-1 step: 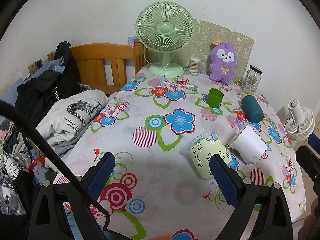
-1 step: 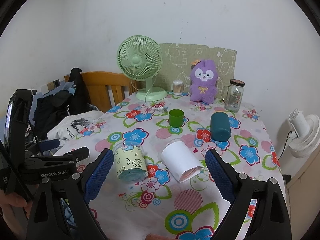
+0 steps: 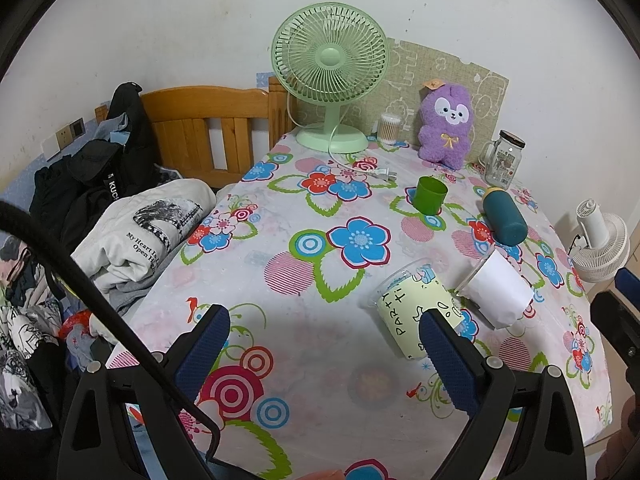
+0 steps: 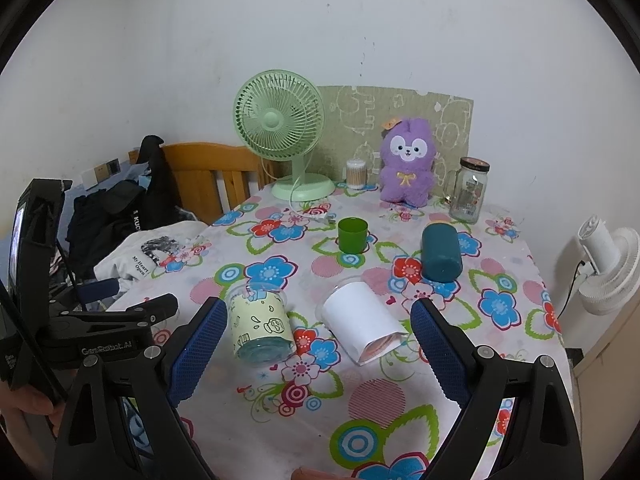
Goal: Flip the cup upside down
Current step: 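Move the right gripper to the white paper cup and close on it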
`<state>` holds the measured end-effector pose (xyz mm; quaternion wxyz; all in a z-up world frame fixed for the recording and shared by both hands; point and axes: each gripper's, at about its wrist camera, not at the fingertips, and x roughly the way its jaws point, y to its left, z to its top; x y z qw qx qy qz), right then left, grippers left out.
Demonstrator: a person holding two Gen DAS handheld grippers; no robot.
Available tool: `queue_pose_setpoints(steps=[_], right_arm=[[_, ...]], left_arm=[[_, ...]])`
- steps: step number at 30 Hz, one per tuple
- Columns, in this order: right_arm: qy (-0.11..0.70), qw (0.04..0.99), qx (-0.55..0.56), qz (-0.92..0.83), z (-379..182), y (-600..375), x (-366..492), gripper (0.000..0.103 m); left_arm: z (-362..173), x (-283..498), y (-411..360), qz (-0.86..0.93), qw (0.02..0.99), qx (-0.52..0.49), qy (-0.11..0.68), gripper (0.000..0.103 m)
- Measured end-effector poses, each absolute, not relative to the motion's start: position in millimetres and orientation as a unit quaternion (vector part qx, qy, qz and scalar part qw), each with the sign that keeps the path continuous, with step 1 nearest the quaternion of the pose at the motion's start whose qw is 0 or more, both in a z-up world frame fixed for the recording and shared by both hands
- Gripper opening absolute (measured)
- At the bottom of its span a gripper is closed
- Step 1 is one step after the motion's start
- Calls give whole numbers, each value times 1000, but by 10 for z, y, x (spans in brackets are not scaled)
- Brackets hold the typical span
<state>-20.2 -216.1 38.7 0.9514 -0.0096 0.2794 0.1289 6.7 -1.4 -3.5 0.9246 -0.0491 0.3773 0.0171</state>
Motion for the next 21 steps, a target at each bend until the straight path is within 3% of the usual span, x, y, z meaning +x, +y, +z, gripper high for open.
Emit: queue_pose_setpoints(steps=[8, 21], right_arm=[[317, 939, 5, 137, 232, -2250, -4, 94], [359, 918, -79, 149, -58, -2351, 548, 94]], left_arm=[[-78, 128, -109, 15, 920, -49, 389, 97], [-251, 370, -273, 9, 906, -44, 421, 97]])
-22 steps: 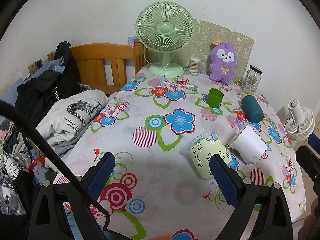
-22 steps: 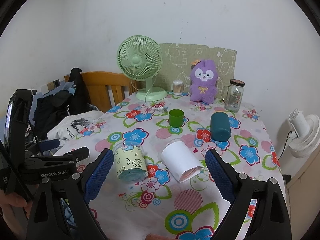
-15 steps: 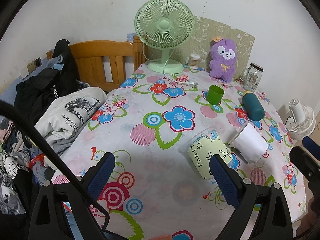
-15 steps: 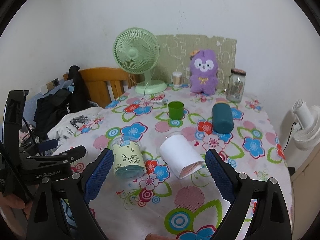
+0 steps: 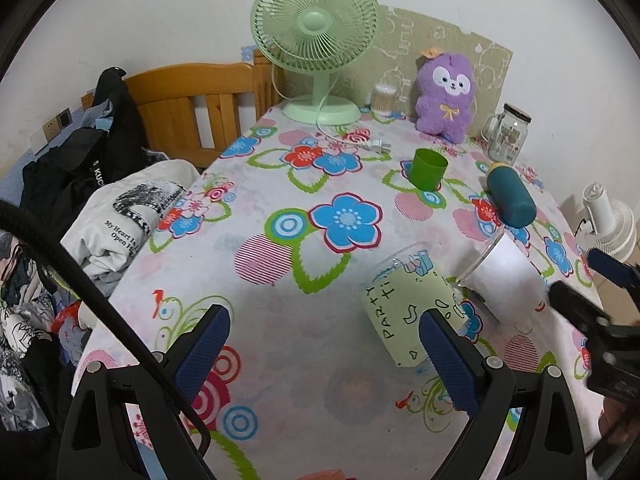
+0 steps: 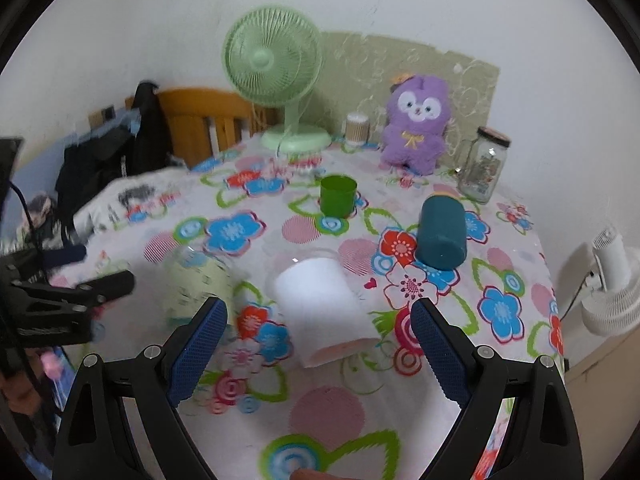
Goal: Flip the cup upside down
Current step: 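Move the right gripper to the white paper cup and close on it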
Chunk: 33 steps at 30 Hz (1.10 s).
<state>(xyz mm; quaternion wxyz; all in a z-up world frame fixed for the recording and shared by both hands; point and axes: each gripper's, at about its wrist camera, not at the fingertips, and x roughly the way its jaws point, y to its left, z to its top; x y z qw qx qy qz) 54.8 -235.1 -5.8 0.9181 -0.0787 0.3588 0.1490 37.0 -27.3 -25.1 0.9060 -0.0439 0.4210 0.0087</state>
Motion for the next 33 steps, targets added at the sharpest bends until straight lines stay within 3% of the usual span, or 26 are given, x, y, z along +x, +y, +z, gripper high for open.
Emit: queue_pose_setpoints(steps=[17, 18, 20, 23, 33], right_arm=[[448, 861, -94, 221, -673, -2313, 1110, 94], [448, 861, -91, 223, -683, -2309, 1114, 93], [446, 861, -89, 228, -686, -2302, 1119, 80], [450, 859, -86, 230, -700, -2297, 1129, 69], [428, 871, -79, 226, -543, -2350, 962, 67]], left_arm=[[-415, 624, -410, 6, 894, -38, 447, 97], [-414, 626, -410, 7, 894, -38, 446, 97], [-413, 626, -410, 6, 894, -38, 446, 97], [-410, 628, -410, 6, 894, -37, 446, 97], [-337, 541, -449, 0, 898, -37, 438, 97]])
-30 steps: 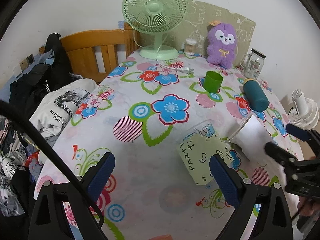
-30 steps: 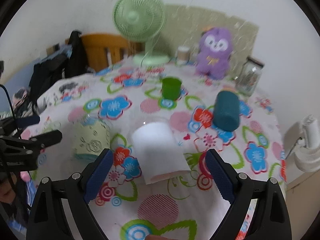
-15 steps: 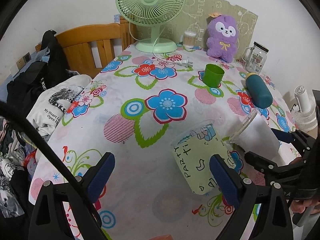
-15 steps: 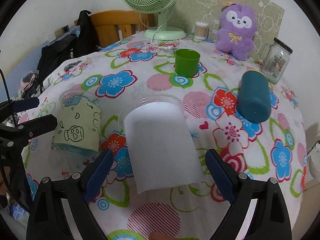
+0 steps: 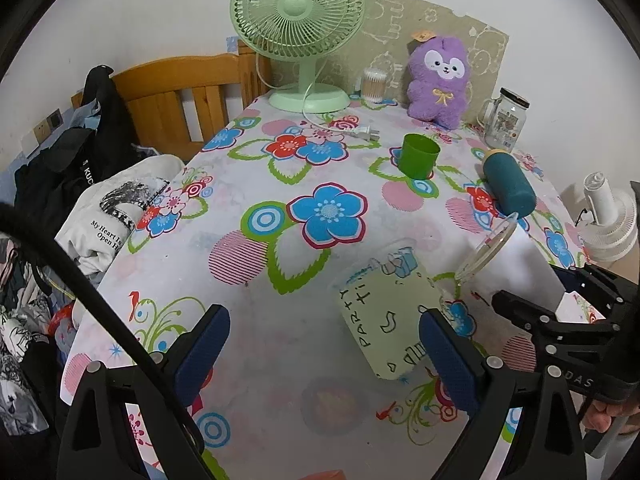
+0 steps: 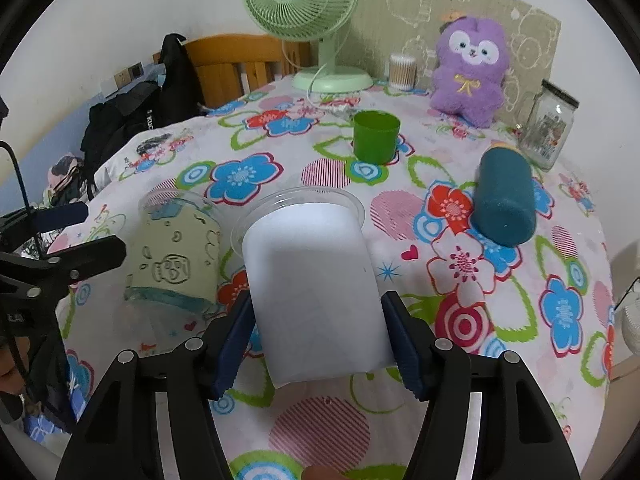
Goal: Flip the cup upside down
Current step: 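Move the right gripper to the white paper cup and close on it, then lift the white paper cup with the right gripper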
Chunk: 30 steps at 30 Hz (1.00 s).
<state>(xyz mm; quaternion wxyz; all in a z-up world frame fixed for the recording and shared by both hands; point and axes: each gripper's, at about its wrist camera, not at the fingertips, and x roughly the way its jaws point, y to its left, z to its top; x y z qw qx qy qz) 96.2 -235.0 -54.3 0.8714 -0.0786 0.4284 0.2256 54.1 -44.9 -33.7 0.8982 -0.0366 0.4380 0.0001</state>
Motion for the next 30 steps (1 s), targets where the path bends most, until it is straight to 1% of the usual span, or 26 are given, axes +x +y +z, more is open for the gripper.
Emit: queue_pose_setpoints(steps=[8, 30], right_arm=[[413, 884, -82, 205, -338, -2493, 615, 67], [439, 877, -100, 165, -404, -2710, -145, 67]], left_arm=[[-271, 388, -576, -16, 903, -29, 428, 97], [-264, 168, -888, -50, 903, -10, 427, 97]])
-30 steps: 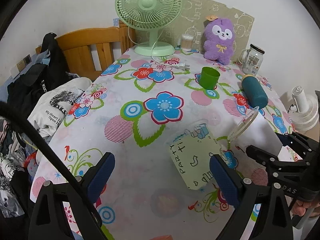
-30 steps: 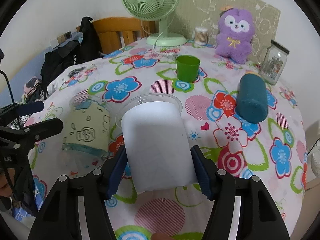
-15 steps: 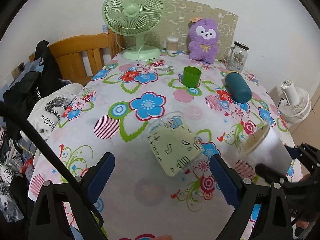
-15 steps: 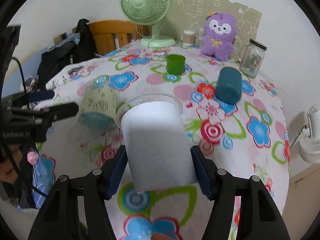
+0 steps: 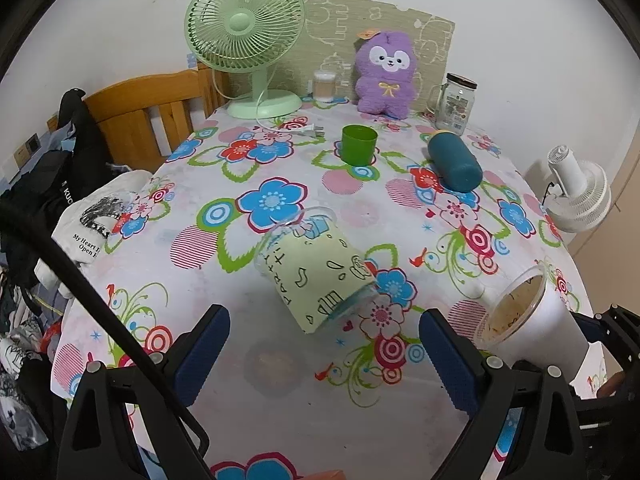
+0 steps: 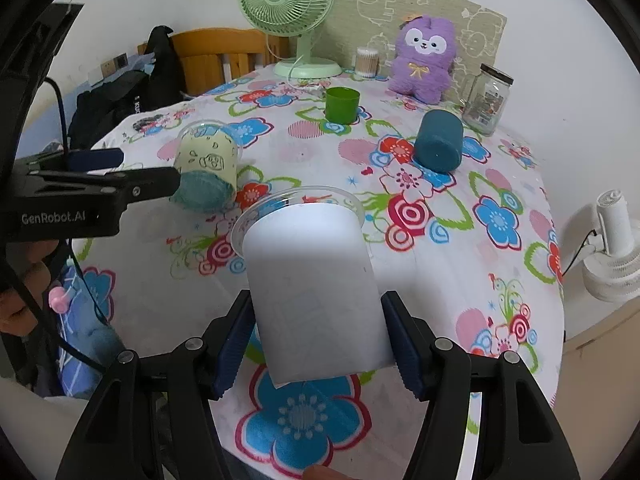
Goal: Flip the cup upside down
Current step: 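Lift the white paper cup with the right gripper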
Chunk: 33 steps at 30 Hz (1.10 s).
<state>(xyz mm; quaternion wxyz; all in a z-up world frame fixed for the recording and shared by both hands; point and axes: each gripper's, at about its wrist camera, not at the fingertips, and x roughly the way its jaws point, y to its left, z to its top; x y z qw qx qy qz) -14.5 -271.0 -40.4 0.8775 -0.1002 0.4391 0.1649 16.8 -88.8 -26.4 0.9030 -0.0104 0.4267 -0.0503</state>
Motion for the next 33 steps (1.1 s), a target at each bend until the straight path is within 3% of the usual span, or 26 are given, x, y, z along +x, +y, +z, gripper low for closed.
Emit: queue_pose_setpoints(steps=[20, 26, 33], right_arm=[[483, 860, -102, 131, -636, -2790, -123, 67], [479, 862, -88, 138, -609, -2815, -121, 80], [468, 868, -83, 141, -533, -2837, -155, 82]], left_arm=[[-271, 65, -959, -58, 903, -5, 426, 97], [-269, 58, -962, -58, 903, -4, 426, 97], [-278, 17, -991, -59, 904, -3, 424, 97]])
